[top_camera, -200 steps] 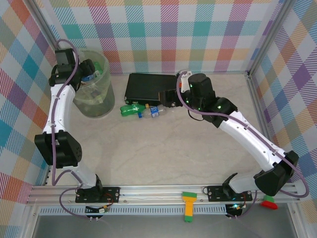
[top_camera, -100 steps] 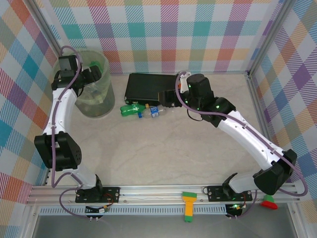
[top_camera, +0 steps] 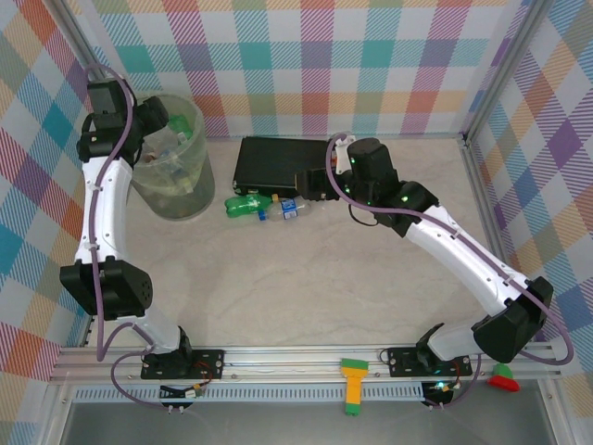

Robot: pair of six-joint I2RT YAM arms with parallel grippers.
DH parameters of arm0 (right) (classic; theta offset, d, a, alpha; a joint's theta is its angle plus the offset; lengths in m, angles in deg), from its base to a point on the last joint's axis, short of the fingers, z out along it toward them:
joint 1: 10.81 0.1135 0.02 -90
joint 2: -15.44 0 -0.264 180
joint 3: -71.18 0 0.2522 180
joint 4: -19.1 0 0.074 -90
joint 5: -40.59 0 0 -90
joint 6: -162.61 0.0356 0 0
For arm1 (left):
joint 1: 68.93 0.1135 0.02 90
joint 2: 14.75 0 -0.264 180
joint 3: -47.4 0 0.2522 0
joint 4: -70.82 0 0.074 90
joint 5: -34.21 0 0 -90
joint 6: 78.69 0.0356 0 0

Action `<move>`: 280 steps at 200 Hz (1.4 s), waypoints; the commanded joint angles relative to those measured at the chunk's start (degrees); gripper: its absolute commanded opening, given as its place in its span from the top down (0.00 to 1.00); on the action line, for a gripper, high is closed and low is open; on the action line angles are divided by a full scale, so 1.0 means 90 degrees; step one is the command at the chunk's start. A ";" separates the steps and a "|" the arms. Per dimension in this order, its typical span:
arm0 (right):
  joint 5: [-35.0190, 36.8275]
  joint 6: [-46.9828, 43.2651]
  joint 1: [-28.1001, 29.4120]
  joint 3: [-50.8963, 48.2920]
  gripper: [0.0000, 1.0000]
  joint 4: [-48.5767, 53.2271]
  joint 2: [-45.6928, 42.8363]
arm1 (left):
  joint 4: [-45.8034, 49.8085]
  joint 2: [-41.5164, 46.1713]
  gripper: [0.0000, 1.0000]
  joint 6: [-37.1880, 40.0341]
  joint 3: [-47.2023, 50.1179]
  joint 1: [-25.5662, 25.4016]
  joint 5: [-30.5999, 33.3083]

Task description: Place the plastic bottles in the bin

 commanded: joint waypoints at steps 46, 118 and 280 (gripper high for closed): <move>-0.0032 0.0077 -0.0022 0.0013 0.01 -0.0126 -0.0033 | 0.0450 -0.0164 0.52 0.0112 0.0562 0.0099 0.0302; -0.0036 0.0053 -0.0031 -0.0016 0.01 -0.0108 -0.0055 | 0.0663 -0.0017 0.51 0.0134 0.1006 0.0205 0.1062; -0.0872 0.1318 -0.0559 -0.0118 0.01 0.0156 0.0780 | 0.1149 0.0850 0.01 -0.0729 0.0226 -0.0931 -0.0745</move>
